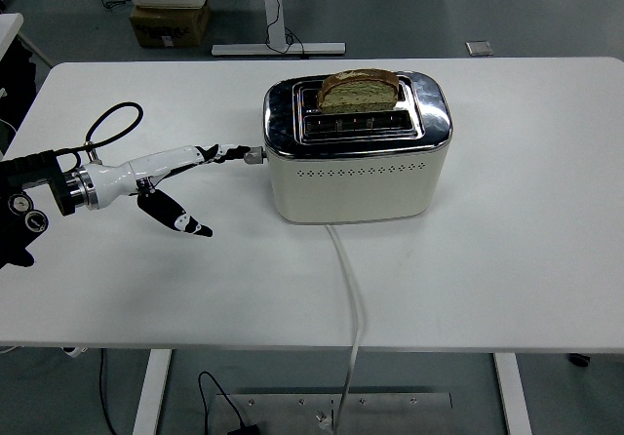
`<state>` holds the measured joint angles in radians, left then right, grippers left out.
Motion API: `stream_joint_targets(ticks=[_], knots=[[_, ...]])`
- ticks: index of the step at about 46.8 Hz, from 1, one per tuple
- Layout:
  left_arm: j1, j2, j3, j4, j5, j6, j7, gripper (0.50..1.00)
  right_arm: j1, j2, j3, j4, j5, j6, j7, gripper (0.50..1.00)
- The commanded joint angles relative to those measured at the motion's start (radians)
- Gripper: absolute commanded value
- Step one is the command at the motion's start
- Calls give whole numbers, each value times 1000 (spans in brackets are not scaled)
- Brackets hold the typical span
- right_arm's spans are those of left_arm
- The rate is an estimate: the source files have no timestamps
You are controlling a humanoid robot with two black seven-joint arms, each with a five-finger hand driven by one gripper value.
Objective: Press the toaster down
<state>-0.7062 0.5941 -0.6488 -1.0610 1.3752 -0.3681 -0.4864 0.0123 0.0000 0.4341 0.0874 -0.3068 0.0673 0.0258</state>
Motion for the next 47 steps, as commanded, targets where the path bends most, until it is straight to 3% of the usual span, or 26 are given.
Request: stream_joint_targets(ticks=[1,47], knots=[[1,0,6,1,-2,0,0,1000,0,0,0,0,0,0,-1,998],[16,-19,31,42,-44,0,2,1000,0,0,0,-1,0,0,-1,1000]])
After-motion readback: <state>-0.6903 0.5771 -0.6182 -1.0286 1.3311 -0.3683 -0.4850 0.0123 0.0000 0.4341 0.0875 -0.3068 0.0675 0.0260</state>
